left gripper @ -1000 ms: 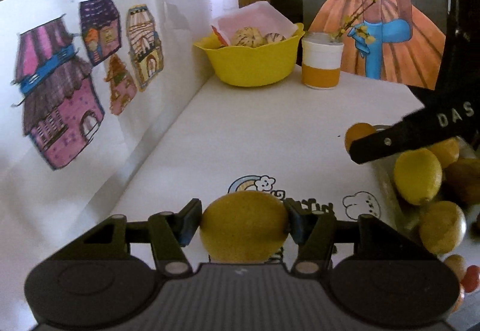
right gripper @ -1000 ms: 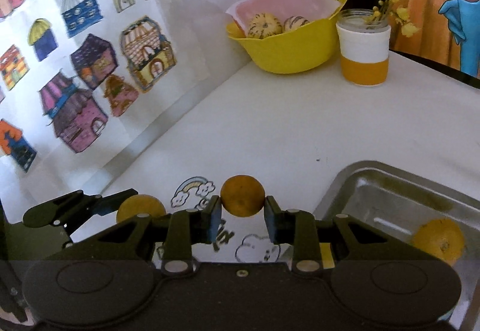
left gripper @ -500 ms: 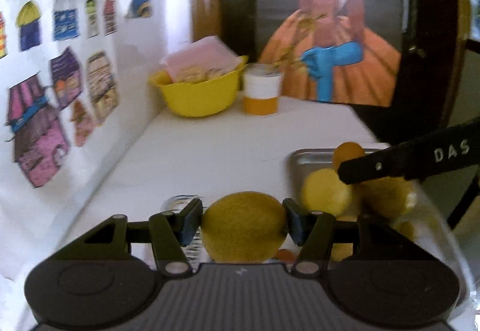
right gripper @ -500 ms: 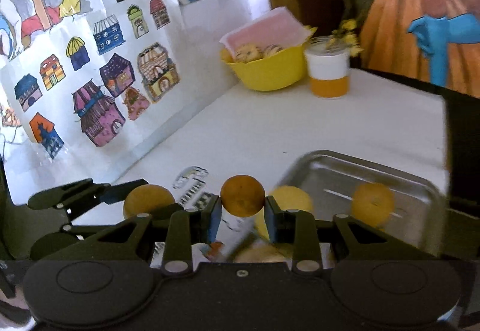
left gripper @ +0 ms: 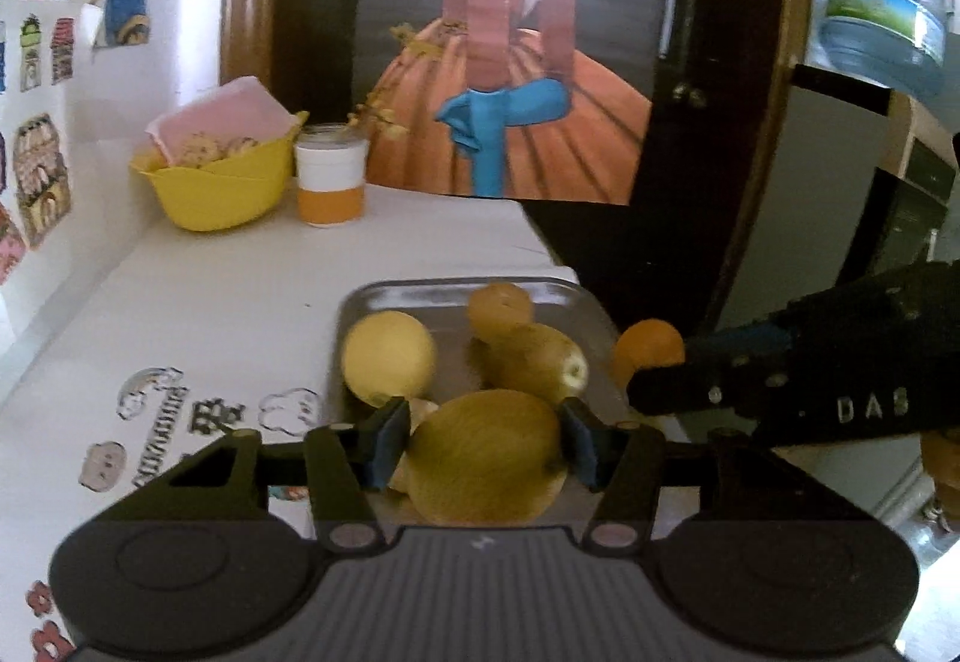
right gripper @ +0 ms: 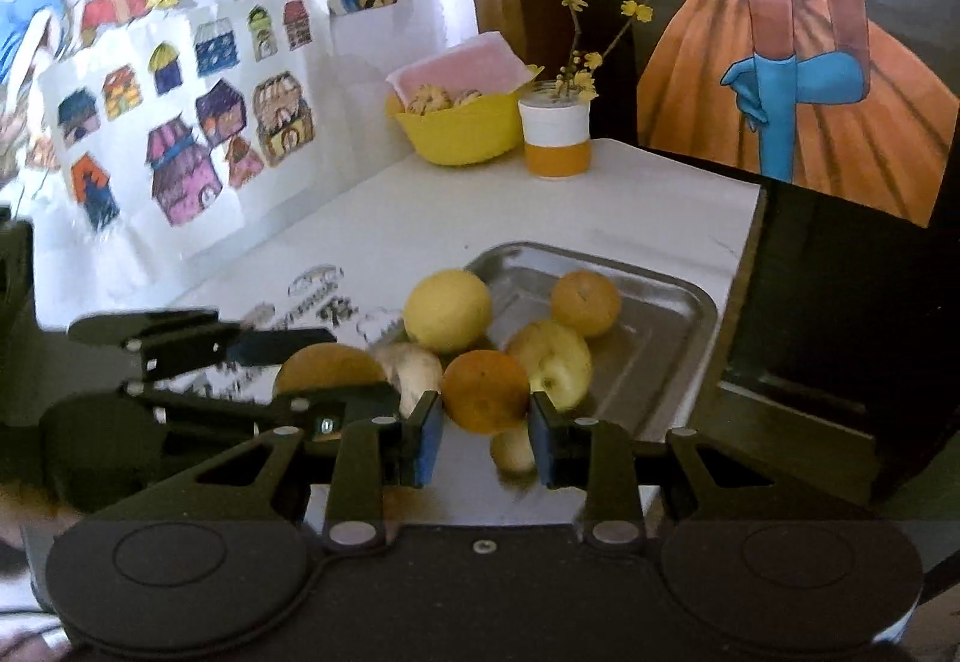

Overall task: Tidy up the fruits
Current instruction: 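Carry the large fruit with the left tool while the right tool carries the orange fruit to the tray, then open the left tool on the tray while the right tool releases the orange fruit there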

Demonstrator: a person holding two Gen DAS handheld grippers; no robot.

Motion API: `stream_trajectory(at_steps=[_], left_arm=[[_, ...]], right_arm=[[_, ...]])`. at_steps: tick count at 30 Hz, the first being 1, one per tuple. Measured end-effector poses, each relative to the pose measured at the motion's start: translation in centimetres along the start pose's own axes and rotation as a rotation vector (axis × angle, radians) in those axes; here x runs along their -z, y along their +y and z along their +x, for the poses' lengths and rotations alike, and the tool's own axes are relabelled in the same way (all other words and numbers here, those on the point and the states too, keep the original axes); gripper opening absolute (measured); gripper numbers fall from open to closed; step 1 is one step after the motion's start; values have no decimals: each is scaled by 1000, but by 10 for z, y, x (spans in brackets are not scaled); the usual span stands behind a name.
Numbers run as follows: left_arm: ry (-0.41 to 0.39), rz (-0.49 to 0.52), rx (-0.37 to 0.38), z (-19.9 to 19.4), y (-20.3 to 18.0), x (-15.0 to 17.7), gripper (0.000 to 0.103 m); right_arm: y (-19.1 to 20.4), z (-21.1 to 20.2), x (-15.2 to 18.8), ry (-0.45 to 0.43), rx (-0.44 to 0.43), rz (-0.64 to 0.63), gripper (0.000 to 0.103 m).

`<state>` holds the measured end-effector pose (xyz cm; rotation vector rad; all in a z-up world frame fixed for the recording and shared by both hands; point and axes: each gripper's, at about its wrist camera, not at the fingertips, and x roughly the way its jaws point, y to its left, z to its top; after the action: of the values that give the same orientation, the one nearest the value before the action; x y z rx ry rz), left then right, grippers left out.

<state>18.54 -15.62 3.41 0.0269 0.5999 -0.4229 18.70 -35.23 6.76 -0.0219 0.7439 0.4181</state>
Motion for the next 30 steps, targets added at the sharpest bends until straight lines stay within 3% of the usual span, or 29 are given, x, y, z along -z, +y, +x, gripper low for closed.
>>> stream_trajectory(at_steps=[1,2,4,8,17,22,26,30], left_arm=[[-4,5,5,-1,-2,2,36],[-13,18,12,-3,-4,5,33],[-46,59,11,-7,-11,9,33],[-24,93,19,-5,-22,20,36],[-9,22,40,-3,-12,26,42],[-19,-29,37,-6,-3,26,52],[-28,-80,26,-10,5,26,62],[-47,-116,6,-17,11,25,79]], right_arm=[[1,-2,5,1,4,-14,32],[2,-3,9,1,7,-24,33],[4,-3,17,8,2,-33,33],[6,8,34,51,-11,-5,33],[2,17,51,56,3,33,34],[5,14,55,13,23,30,36],[8,11,56,-19,33,43,44],[11,3,58,-73,55,58,54]])
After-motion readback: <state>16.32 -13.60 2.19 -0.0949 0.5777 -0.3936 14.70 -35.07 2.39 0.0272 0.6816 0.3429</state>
